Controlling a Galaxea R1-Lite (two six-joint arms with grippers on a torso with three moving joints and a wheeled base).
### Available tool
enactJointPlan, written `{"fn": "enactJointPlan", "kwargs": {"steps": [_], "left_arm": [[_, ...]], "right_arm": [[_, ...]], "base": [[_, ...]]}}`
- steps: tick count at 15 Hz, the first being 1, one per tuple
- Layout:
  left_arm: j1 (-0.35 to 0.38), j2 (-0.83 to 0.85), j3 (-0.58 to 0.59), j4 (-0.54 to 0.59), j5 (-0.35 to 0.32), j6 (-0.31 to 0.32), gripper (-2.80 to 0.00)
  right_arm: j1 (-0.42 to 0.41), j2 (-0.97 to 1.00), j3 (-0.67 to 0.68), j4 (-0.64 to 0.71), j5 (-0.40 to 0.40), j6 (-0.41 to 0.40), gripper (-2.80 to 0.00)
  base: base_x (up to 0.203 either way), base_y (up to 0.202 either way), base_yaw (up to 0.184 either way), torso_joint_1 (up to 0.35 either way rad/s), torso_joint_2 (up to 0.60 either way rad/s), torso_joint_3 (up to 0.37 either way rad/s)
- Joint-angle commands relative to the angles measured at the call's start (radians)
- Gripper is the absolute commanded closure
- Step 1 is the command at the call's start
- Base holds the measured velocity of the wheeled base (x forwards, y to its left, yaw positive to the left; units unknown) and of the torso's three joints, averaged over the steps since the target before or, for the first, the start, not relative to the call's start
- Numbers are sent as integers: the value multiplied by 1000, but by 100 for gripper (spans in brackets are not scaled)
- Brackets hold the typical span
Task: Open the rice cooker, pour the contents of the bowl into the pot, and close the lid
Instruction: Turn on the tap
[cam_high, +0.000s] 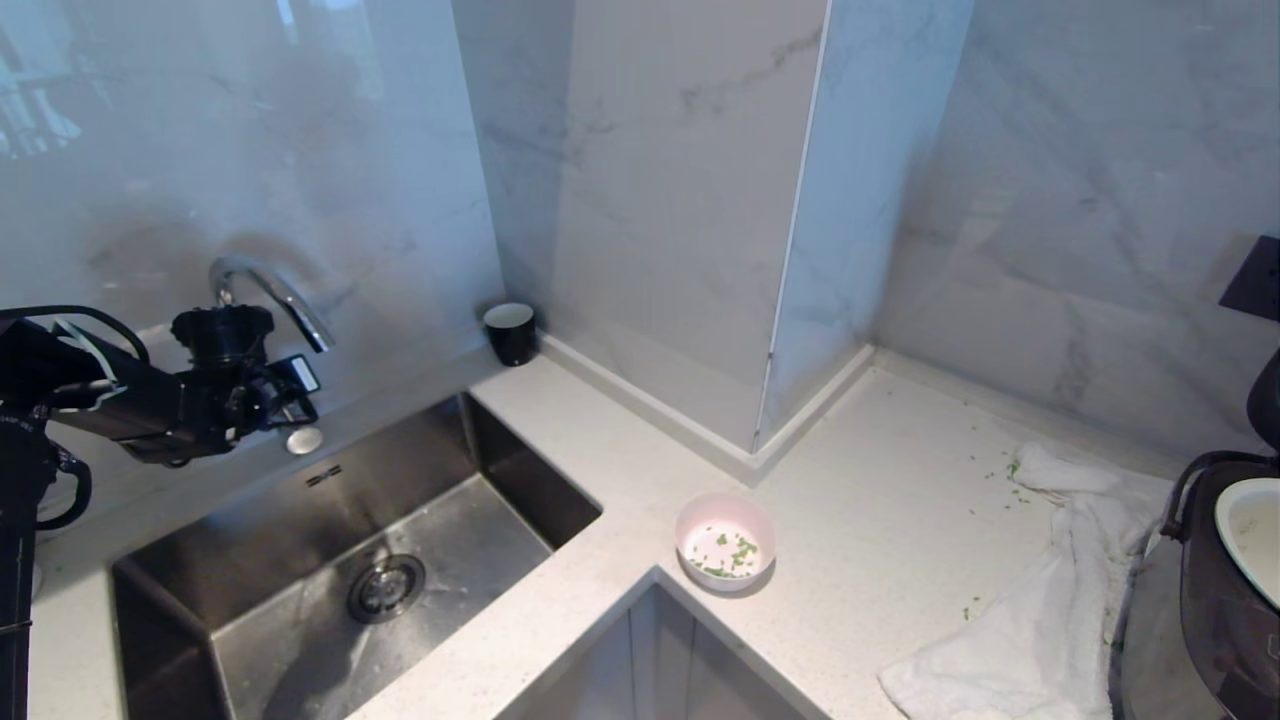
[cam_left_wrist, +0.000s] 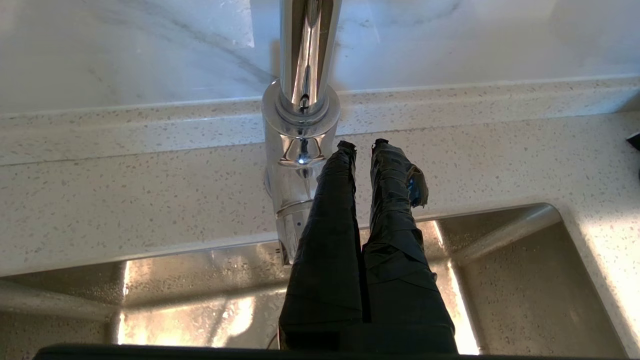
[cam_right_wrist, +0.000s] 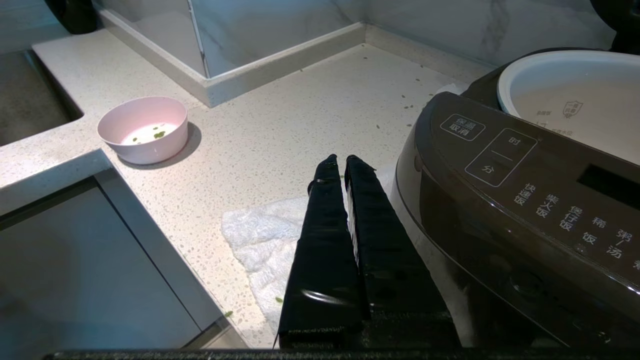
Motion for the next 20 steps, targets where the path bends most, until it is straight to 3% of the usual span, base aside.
{"fn": "enactJointPlan", "kwargs": {"steps": [1,20], "left_arm": [[0,-1,1,-4,2,-2,0],[3,-8,-24,-4,20,-8,0]], "right_arm": [[0,1,0,1,1,-1,0],[0,1,0,1,1,-1,0]], "base": [[0,0,0,0,0,0],[0,0,0,0,0,0]]}}
